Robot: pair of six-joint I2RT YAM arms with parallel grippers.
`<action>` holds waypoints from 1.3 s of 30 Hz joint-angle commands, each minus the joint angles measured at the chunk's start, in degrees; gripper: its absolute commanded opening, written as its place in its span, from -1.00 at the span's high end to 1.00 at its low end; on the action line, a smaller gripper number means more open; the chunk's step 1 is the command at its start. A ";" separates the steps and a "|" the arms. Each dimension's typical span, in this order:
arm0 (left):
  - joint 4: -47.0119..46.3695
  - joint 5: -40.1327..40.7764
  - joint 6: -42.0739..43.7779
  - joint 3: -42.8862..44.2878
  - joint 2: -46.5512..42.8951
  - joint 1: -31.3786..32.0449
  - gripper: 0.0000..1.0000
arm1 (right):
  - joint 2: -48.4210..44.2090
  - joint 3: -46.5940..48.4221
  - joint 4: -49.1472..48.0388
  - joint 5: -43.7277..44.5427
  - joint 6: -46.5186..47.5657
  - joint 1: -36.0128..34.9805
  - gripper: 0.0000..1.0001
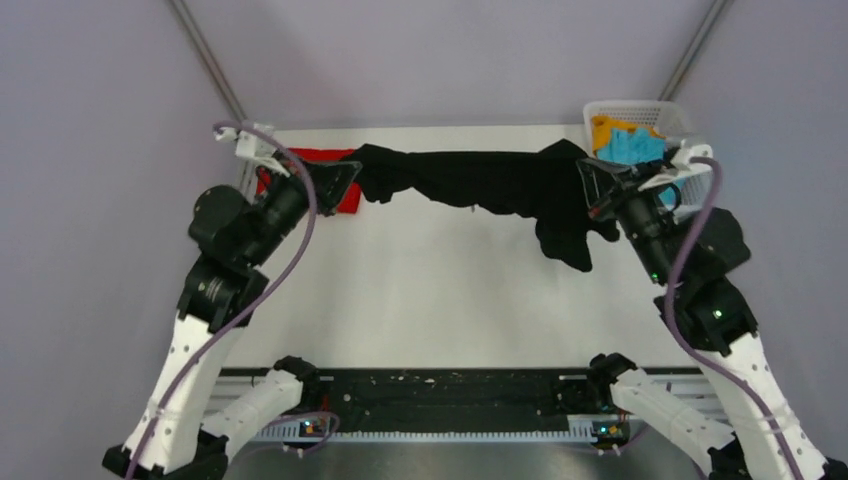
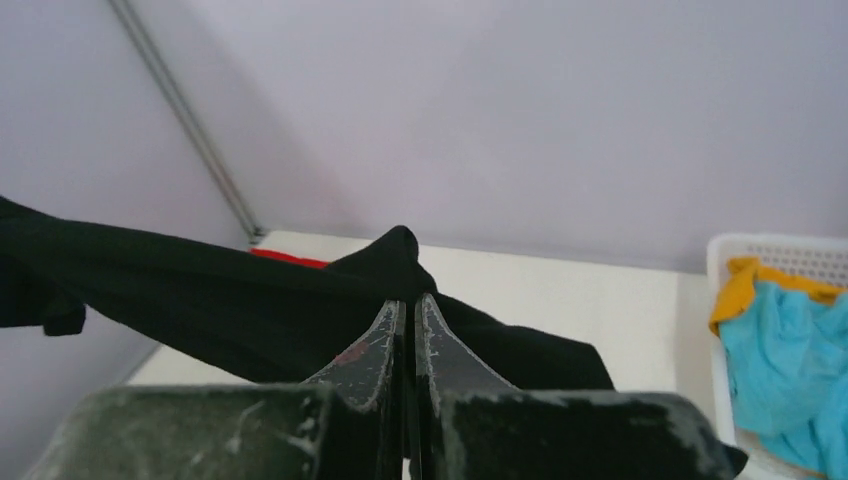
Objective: Fold and stack the t-shirts
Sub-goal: Flatten out the tshirt
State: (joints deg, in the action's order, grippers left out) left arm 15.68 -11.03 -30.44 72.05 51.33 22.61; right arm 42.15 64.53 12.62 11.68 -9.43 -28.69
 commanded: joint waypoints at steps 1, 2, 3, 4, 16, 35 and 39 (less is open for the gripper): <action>0.34 1.41 0.25 3.28 -7.79 0.04 1.00 | -4.87 8.86 2.50 -14.64 -1.01 0.31 1.00; 0.32 0.75 0.10 4.02 -8.90 0.06 1.00 | -4.98 10.49 3.40 -18.67 -1.80 0.35 1.00; 0.33 -0.31 -0.01 4.69 -9.87 0.06 1.00 | -4.91 12.02 4.21 -21.54 -2.89 0.37 1.00; 0.32 -1.55 -0.06 5.27 -10.55 0.05 1.00 | -4.81 13.25 4.74 -24.06 -4.08 0.34 1.00; 1.45 13.36 -1.69 -8.20 -5.41 0.05 1.00 | 3.70 4.99 7.05 -14.88 -4.03 0.32 1.00; 0.88 24.35 -12.13 -22.94 23.92 -8.20 1.00 | 47.73 4.33 0.24 0.51 -8.34 0.65 -0.98; 1.00 23.60 -12.47 -25.12 21.09 -8.30 1.00 | 31.26 -7.12 4.32 -3.11 -14.05 0.56 -0.98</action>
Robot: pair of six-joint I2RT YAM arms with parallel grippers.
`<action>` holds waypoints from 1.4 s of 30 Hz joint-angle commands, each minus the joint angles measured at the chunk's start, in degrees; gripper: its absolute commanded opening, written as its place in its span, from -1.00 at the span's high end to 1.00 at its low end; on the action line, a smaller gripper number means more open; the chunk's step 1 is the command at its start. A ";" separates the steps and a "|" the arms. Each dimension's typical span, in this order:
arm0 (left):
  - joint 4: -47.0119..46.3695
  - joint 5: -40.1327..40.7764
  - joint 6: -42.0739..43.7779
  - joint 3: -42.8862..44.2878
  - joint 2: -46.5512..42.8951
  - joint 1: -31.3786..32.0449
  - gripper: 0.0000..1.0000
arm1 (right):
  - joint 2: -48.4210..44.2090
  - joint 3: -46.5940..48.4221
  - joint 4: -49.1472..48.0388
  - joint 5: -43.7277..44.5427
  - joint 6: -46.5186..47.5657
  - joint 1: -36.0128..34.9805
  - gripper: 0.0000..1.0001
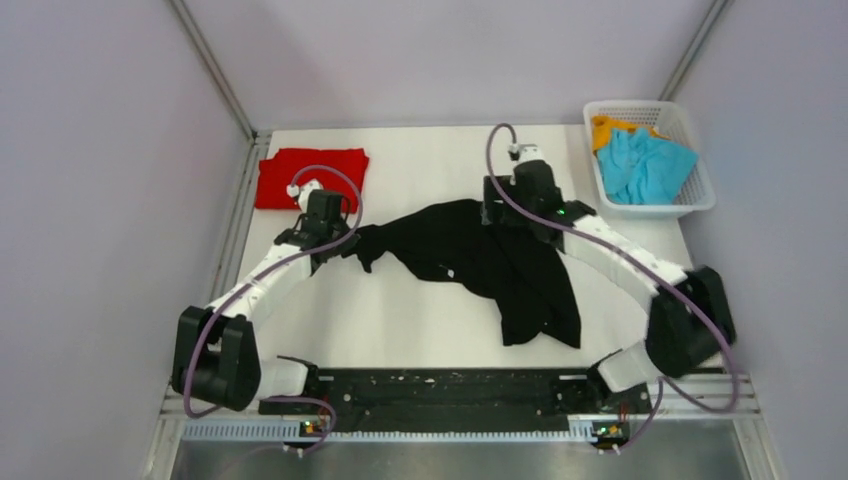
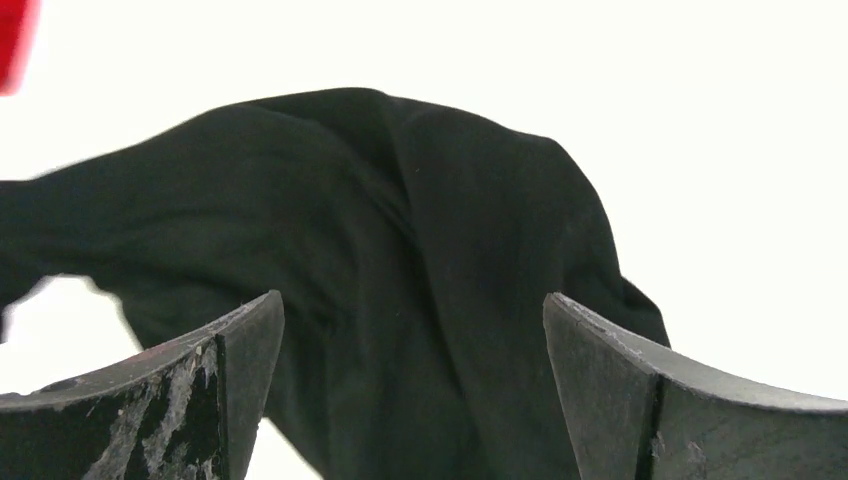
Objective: Fold and stack the t-shirts
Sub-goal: Flatten out the tshirt
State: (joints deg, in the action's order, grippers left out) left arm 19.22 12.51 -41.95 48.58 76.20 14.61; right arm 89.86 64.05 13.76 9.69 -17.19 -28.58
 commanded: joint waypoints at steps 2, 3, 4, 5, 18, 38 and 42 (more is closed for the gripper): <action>-1.78 -1.55 -0.62 -1.80 -4.58 -0.33 1.00 | -24.22 -12.57 7.88 -4.13 -9.79 0.23 -0.97; -1.31 -2.08 -0.46 -1.84 -4.74 -0.34 1.00 | -27.53 -15.14 10.47 -6.15 -11.13 -0.13 -0.96; -0.80 -2.46 -0.37 -1.95 -4.81 -0.31 1.00 | -30.70 -16.96 13.47 -8.10 -11.60 -0.77 -0.93; -0.27 -2.80 -0.28 -1.97 -4.94 -0.29 1.00 | -32.87 -17.91 17.08 -8.65 -12.19 -2.64 -0.92; -0.45 -2.92 -1.70 -5.24 -7.12 -0.28 1.00 | -25.73 -24.70 29.64 7.81 -36.51 -35.12 -0.77; 1.57 1.95 -2.17 -7.08 -10.01 -0.29 1.00 | -14.96 -31.97 22.49 15.10 -44.36 -30.11 0.42; 1.67 2.50 -2.10 -7.13 -11.05 -0.31 1.00 | -18.16 -30.98 23.10 16.40 -42.62 -30.10 1.00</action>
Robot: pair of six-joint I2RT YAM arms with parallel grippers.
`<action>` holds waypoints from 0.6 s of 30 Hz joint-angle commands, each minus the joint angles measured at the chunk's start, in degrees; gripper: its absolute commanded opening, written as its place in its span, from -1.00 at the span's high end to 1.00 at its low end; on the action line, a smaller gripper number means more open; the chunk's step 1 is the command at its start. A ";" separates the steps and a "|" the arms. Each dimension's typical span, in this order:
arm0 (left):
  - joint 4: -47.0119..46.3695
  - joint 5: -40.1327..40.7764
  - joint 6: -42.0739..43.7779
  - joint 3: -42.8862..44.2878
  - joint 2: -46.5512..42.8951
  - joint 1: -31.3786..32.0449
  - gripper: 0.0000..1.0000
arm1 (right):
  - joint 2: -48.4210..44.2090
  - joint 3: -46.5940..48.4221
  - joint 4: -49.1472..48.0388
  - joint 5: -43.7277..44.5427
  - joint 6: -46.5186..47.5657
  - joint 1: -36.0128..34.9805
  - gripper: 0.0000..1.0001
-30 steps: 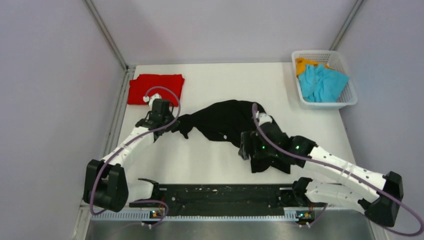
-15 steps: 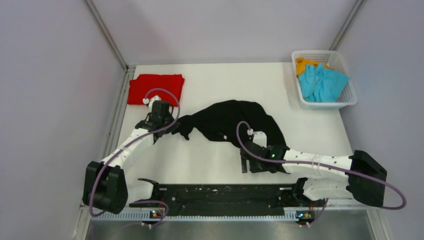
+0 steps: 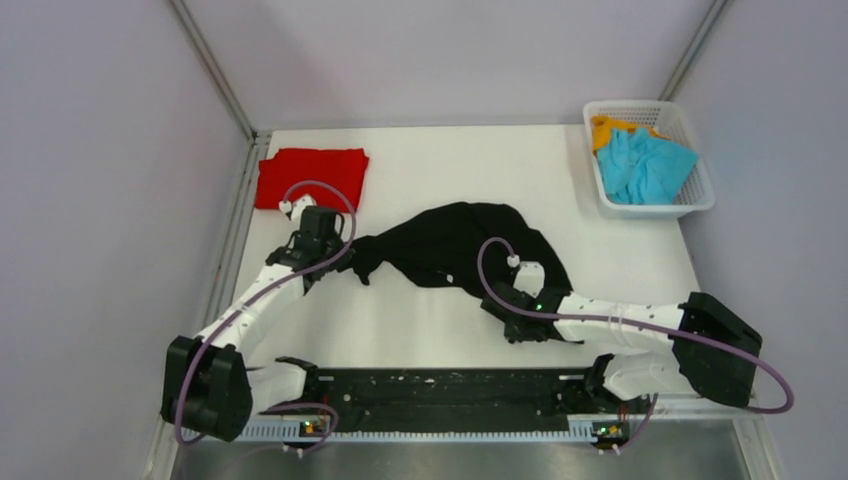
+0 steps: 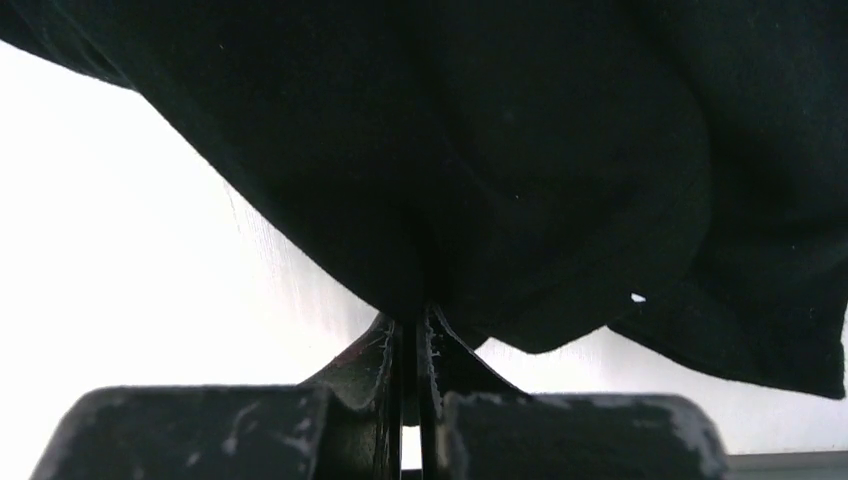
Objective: Fold and stack the t-shirts
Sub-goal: Flatten out the tshirt
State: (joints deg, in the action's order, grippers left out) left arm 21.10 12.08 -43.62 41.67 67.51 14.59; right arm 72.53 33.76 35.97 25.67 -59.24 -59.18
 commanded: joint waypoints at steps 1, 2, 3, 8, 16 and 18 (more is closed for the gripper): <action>-0.18 2.95 -0.38 -0.08 -2.58 -0.38 1.00 | -2.31 0.44 1.02 0.52 0.80 0.54 1.00; -0.12 3.07 -0.31 0.23 -2.70 -0.34 1.00 | -3.78 1.68 1.20 0.70 2.61 0.50 1.00; 0.10 3.24 -0.25 0.62 -2.81 -0.35 1.00 | -5.35 3.22 1.50 1.00 4.11 0.54 1.00; 0.03 4.95 -0.20 3.43 -3.72 -0.72 1.00 | -12.58 12.26 1.00 4.03 12.86 2.31 1.00; -0.49 7.16 1.19 11.22 -2.76 -5.49 1.00 | -17.53 21.29 -9.18 2.61 28.39 24.62 1.00; 0.02 6.60 1.68 14.51 -3.04 -7.24 1.00 | -16.86 24.43 -11.94 -0.61 31.17 29.89 1.00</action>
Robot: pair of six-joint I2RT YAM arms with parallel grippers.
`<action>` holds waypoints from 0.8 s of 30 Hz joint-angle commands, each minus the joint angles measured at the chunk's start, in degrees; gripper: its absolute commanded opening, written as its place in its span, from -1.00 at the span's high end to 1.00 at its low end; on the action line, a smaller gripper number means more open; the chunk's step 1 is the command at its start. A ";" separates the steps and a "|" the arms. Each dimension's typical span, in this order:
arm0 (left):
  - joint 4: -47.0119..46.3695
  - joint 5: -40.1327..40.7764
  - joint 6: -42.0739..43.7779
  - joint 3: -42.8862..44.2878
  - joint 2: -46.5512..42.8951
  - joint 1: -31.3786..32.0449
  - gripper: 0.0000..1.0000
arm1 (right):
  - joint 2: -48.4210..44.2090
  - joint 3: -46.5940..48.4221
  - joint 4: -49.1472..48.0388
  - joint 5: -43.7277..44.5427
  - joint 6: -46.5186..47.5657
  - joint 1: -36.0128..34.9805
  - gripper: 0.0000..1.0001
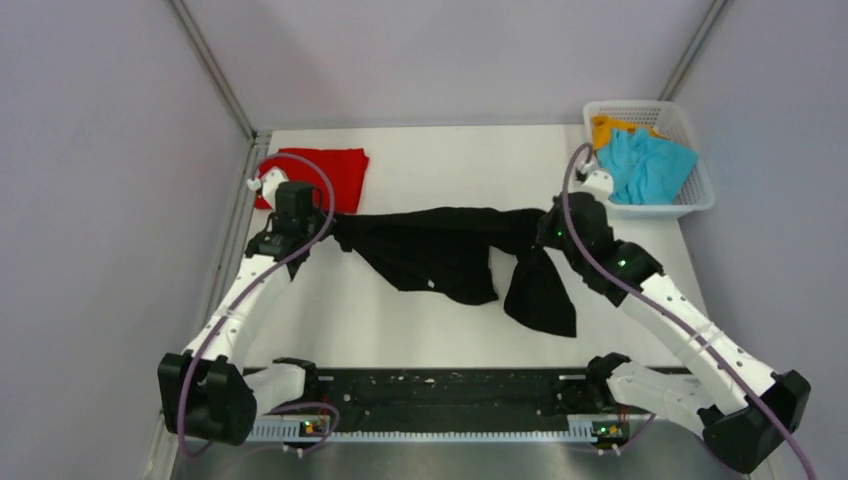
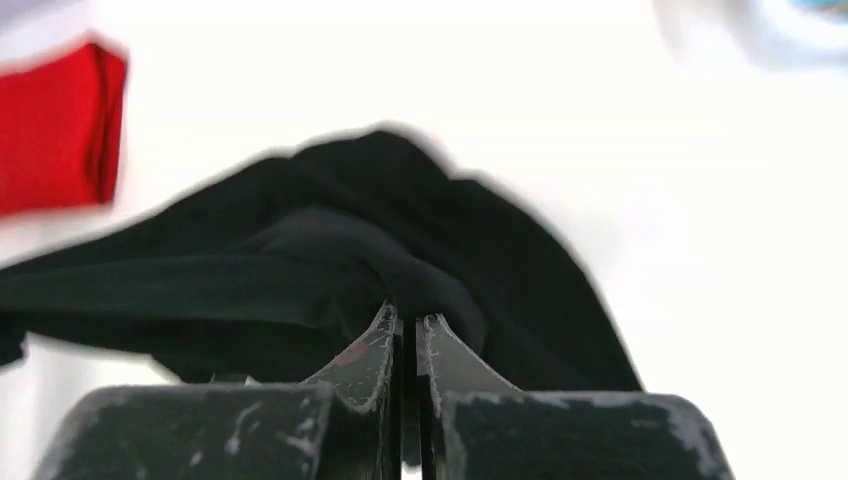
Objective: Fold and stack the t-shirts
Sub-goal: Flatten out the tshirt
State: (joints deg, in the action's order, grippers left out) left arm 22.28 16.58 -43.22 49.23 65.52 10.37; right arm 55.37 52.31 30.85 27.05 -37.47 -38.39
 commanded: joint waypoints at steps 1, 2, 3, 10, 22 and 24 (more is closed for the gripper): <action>-0.72 1.28 1.58 8.75 -1.48 -3.63 1.00 | 0.53 7.83 -7.80 -3.06 10.83 10.79 1.00; -0.15 0.56 2.10 10.93 -2.06 -3.95 1.00 | 0.79 10.06 -8.24 -3.07 12.39 11.68 1.00; 0.48 0.19 2.60 13.02 -2.89 -4.03 1.00 | 1.08 12.53 -8.22 -2.25 13.90 12.05 1.00; -1.23 -0.33 4.44 21.62 -13.96 -4.04 1.00 | -1.67 29.38 -6.32 -2.46 20.93 12.10 1.00; 4.09 -8.01 11.48 42.85 -25.66 -4.04 1.00 | -8.04 52.80 3.62 -25.62 19.27 12.11 1.00; 4.56 -9.77 11.40 45.38 -26.15 -4.04 1.00 | -7.93 55.52 4.71 -28.48 19.55 12.11 1.00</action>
State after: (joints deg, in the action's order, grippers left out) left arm 25.08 8.10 -34.50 90.00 39.83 7.01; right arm 47.68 102.19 33.47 5.54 -19.03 -26.83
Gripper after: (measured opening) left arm 0.046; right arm 0.014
